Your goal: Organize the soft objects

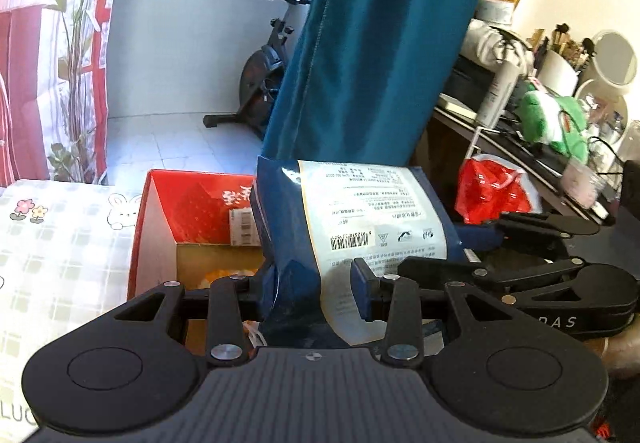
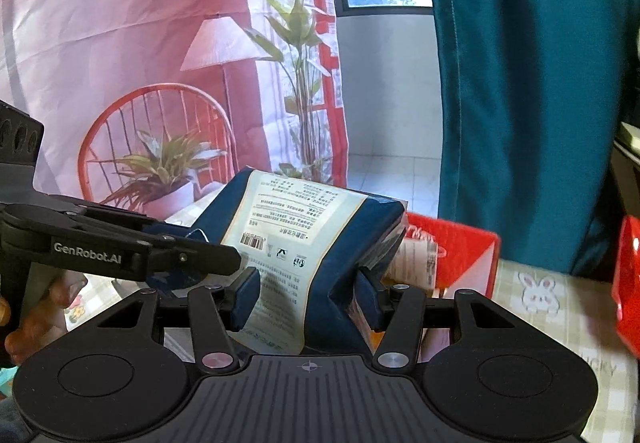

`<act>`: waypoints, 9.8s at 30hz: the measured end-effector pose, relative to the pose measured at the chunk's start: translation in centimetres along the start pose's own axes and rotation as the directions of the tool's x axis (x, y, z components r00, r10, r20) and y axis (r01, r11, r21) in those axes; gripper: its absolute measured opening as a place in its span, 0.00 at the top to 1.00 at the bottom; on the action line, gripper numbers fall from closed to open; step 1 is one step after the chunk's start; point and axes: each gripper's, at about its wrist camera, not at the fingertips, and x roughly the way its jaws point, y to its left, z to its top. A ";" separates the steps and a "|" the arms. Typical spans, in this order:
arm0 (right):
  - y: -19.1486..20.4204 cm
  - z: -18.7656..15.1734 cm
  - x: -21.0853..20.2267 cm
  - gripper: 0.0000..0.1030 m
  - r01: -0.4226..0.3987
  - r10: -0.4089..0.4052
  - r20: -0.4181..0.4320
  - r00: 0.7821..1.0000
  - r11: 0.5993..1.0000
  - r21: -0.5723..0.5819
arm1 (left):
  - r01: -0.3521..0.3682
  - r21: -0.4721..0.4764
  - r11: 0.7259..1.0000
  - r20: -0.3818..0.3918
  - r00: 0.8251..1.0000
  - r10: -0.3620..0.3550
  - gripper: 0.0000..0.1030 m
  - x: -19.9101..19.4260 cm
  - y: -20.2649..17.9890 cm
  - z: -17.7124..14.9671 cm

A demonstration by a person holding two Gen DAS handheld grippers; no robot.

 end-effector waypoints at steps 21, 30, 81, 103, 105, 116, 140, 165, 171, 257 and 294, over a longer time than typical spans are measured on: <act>-3.8 2.3 11.7 0.52 0.010 -0.009 -0.104 0.995 1.000 0.004 | -0.070 -0.080 0.994 -0.113 0.992 0.060 0.61 8.8 5.9 3.1; -5.1 2.1 14.8 0.52 0.015 -0.012 -0.170 0.985 1.000 0.015 | -0.075 -0.086 0.993 -0.164 0.985 0.060 0.61 11.3 6.9 2.9; -2.8 0.9 7.3 0.00 0.259 -0.243 -0.196 0.950 0.964 0.060 | -0.250 0.081 0.965 -0.043 0.966 0.254 0.00 1.0 0.7 1.3; 1.1 -5.3 -1.5 0.00 0.236 -0.233 -0.061 0.971 0.970 0.061 | -0.295 0.100 0.950 0.025 0.955 0.294 0.00 -5.6 -2.7 -4.9; 1.3 -6.1 -2.0 0.00 0.238 -0.235 -0.049 0.971 0.969 0.065 | -0.295 0.092 0.951 0.026 0.955 0.294 0.00 -6.0 -2.8 -5.5; 3.2 -10.0 -3.7 0.00 0.235 -0.233 -0.040 0.972 0.971 0.037 | -0.299 0.118 0.947 0.009 0.954 0.300 0.00 -6.6 -3.3 -9.0; 3.9 -16.7 -2.6 0.01 0.230 -0.211 -0.181 0.961 0.969 0.090 | -0.218 0.060 0.974 -0.108 0.969 0.224 0.11 -6.4 -2.2 -14.4; 4.1 -19.3 -4.7 0.22 0.165 -0.102 -0.273 0.957 0.962 0.216 | -0.169 -0.021 0.985 -0.169 0.972 0.163 0.36 -4.6 -1.1 -16.1; 3.4 -19.6 -4.1 0.21 0.156 -0.072 -0.289 0.955 0.947 0.280 | -0.168 -0.031 0.985 -0.176 0.971 0.160 0.36 -4.4 -1.0 -16.4; -2.2 1.1 1.9 0.87 0.154 -0.155 0.028 0.988 0.988 0.007 | -0.224 0.010 0.975 0.184 0.958 0.218 0.87 -0.5 1.6 2.3; -5.5 -3.5 13.2 0.82 0.188 -0.139 -0.378 0.915 0.978 0.095 | -0.188 0.125 0.974 -0.243 0.946 0.213 0.52 8.5 4.1 0.0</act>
